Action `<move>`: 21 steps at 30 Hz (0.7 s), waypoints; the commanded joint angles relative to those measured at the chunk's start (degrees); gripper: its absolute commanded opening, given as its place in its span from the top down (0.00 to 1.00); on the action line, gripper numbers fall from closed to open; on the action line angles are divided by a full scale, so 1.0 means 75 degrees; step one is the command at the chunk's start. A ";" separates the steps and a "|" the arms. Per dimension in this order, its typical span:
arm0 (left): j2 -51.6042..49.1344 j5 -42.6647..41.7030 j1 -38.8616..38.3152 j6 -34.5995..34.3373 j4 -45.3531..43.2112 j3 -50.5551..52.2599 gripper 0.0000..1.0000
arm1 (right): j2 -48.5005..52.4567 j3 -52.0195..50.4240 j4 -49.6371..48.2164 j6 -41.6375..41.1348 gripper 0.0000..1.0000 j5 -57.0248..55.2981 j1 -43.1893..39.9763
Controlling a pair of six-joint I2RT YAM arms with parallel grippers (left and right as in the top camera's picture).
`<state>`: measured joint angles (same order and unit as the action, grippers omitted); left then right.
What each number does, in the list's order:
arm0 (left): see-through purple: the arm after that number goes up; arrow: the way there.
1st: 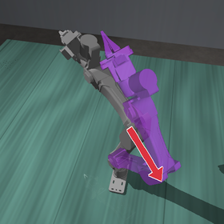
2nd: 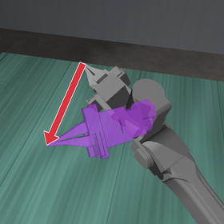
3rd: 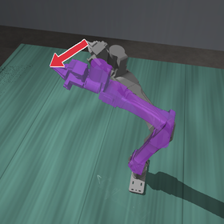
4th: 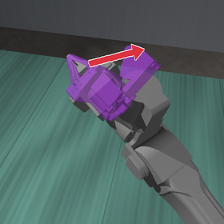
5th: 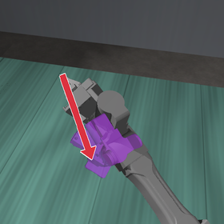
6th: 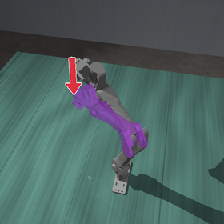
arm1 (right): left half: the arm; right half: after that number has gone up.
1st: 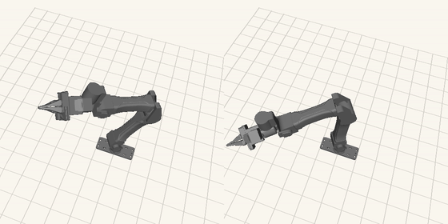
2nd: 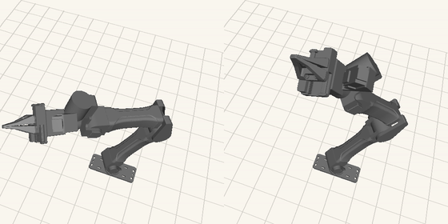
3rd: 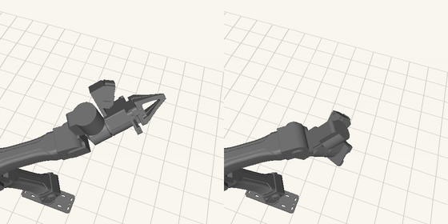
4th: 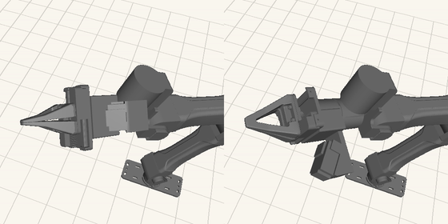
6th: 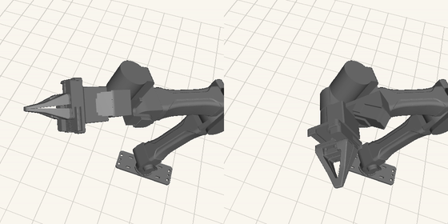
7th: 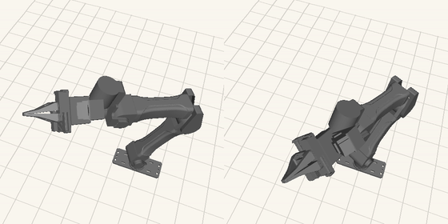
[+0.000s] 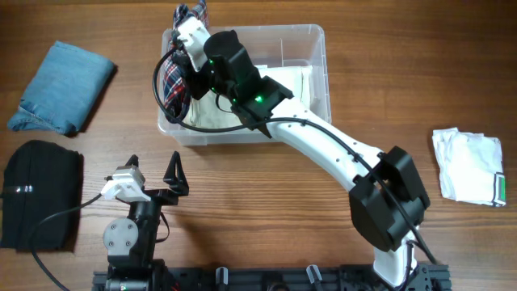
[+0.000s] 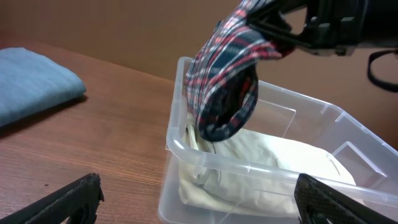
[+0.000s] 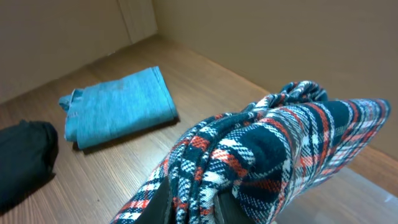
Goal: Pack container
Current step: 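Lower the plaid shirt into the box's left side and release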
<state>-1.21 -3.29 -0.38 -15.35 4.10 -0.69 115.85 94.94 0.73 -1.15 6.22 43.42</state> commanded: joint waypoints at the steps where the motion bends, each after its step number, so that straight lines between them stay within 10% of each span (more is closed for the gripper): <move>1: 0.0038 0.0044 -0.0041 -0.0012 0.0015 0.0047 0.00 | 0.0364 0.0140 -0.0117 0.0181 0.96 0.0181 0.0032; 5: 0.0038 0.0044 -0.0041 -0.0012 0.0015 0.0050 0.00 | 0.0428 0.0140 0.0076 0.0181 0.96 0.0178 0.0029; 9: 0.0038 0.0044 -0.0041 -0.0009 0.0015 0.0050 0.00 | 0.0420 0.0140 0.0259 0.0149 0.46 0.0175 0.0029; 21: 0.0038 0.0044 -0.0041 -0.0009 0.0015 0.0047 0.00 | -0.2151 0.0140 0.2285 0.0539 0.19 -0.1096 0.0029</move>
<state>-1.21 -3.29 -0.38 -15.35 4.10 -0.69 104.31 95.07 15.99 0.27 2.87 43.46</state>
